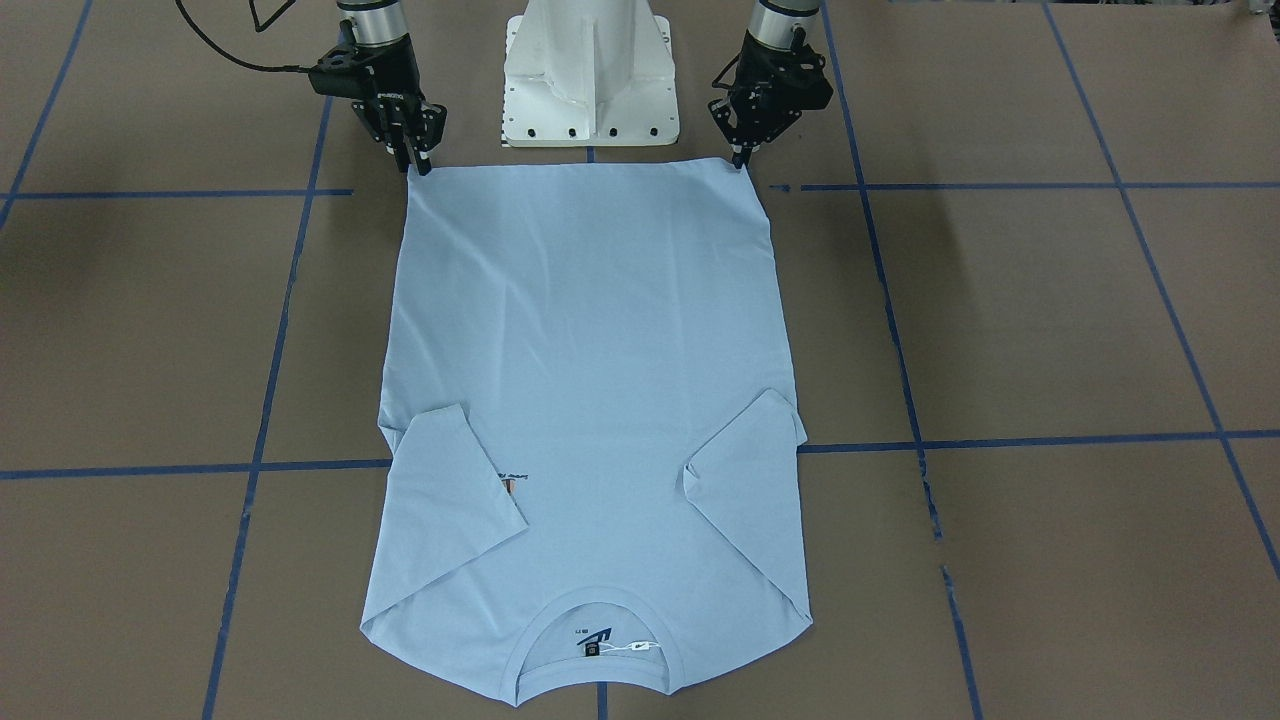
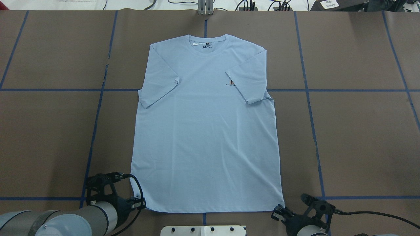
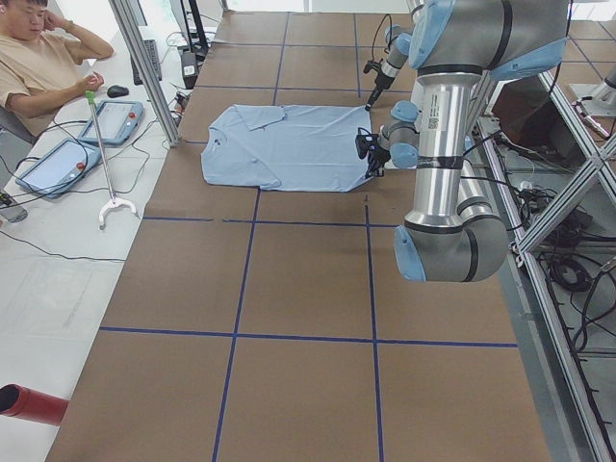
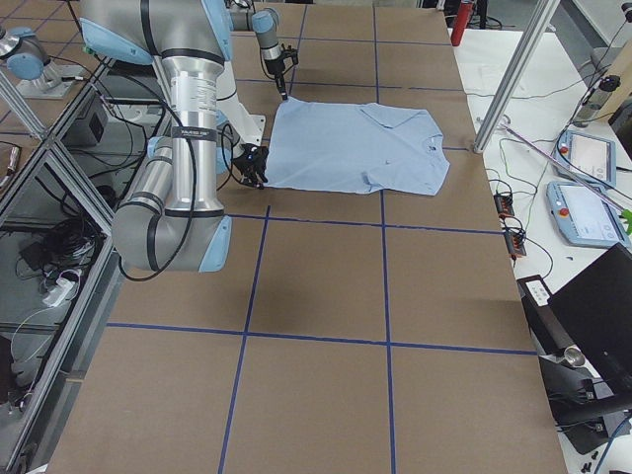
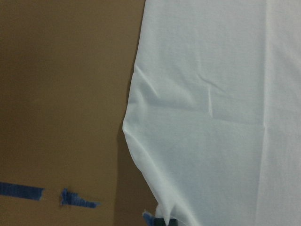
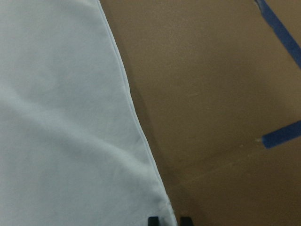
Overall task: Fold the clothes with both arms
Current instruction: 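Grasp both hem corners with the left and right grippers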
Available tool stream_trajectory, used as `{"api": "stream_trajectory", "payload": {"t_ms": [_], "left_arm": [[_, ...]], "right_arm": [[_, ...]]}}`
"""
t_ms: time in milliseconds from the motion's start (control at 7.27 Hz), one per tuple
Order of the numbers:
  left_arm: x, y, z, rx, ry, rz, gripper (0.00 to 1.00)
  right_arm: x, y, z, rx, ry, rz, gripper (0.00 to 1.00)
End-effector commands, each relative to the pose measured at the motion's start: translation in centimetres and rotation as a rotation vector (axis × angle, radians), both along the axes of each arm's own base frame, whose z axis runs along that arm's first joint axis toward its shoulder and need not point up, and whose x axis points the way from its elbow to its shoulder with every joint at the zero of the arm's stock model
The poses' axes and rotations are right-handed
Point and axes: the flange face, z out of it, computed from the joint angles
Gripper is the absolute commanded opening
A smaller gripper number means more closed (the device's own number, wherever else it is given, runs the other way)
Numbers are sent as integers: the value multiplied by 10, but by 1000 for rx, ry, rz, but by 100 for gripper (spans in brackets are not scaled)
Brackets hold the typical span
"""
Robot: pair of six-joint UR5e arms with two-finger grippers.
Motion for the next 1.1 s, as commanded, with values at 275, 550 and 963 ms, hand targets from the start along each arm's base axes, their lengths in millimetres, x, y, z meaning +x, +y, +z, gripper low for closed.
{"api": "stream_trajectory", "payload": {"t_ms": [275,550,963], "left_arm": [[-12,1,-14,-5,15,8,0],[-68,19,-67,-69,-9,104,0],[-130,19,-115,-102,48,206,0]], "right_arm": [[18,-13,-24,12,-36,13,0],[63,0,-73,27,-45,-60,0],[113,-27,-131,45,-4,-173,0]]}}
